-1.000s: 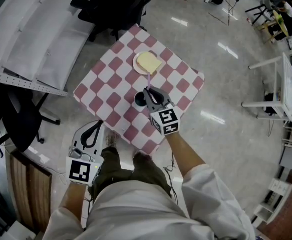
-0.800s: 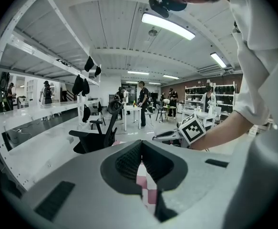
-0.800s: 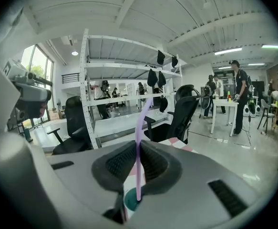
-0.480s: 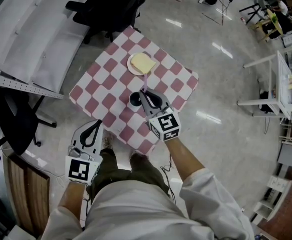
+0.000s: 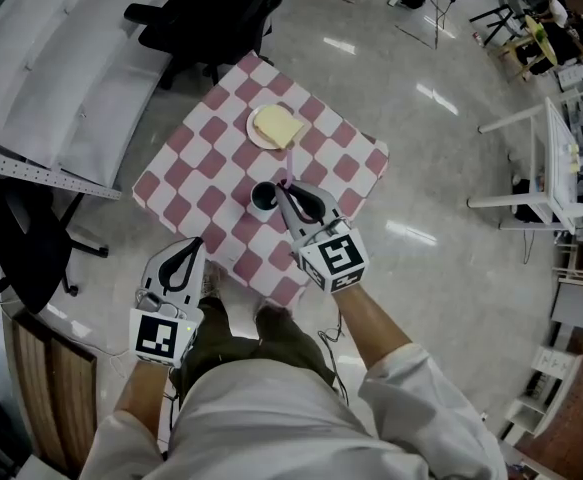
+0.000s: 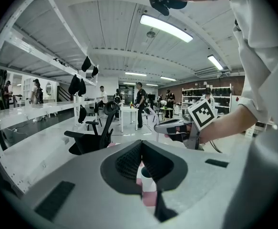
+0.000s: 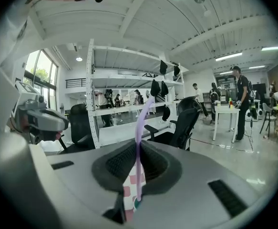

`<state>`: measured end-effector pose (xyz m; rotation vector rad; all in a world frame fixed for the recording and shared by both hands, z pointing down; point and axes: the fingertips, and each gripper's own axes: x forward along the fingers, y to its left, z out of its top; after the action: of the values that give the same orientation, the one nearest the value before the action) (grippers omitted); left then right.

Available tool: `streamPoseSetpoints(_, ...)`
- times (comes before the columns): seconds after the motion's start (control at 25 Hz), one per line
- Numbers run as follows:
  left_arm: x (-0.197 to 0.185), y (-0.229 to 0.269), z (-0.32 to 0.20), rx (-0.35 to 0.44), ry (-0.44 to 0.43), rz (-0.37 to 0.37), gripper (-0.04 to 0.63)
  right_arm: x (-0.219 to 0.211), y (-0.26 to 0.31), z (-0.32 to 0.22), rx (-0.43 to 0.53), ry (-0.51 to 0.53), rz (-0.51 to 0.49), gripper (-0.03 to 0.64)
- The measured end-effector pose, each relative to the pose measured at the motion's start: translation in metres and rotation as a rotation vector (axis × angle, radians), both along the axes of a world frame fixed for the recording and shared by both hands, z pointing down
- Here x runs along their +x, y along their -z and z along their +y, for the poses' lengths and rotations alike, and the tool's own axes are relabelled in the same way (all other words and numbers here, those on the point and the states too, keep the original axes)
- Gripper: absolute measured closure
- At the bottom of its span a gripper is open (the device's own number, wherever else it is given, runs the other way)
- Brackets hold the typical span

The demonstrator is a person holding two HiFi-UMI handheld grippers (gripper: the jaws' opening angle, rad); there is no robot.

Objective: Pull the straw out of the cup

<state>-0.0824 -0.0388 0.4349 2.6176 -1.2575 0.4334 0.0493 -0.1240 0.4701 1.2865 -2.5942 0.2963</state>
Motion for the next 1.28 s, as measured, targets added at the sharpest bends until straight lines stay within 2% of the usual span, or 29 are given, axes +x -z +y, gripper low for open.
streamPoseSetpoints(1.0,0.015,0.011,-0.006,0.034,-0.025,0.017,0.591,0.015,0.084,0.038,0.130,0.034,-0.035,0.586)
streamPoseSetpoints(1.28,0.016,0.019,-0.011,0.074,-0.038,0.022,0.591,0.028,0.097,0.049,0.150,0.007,-0.035,0.586)
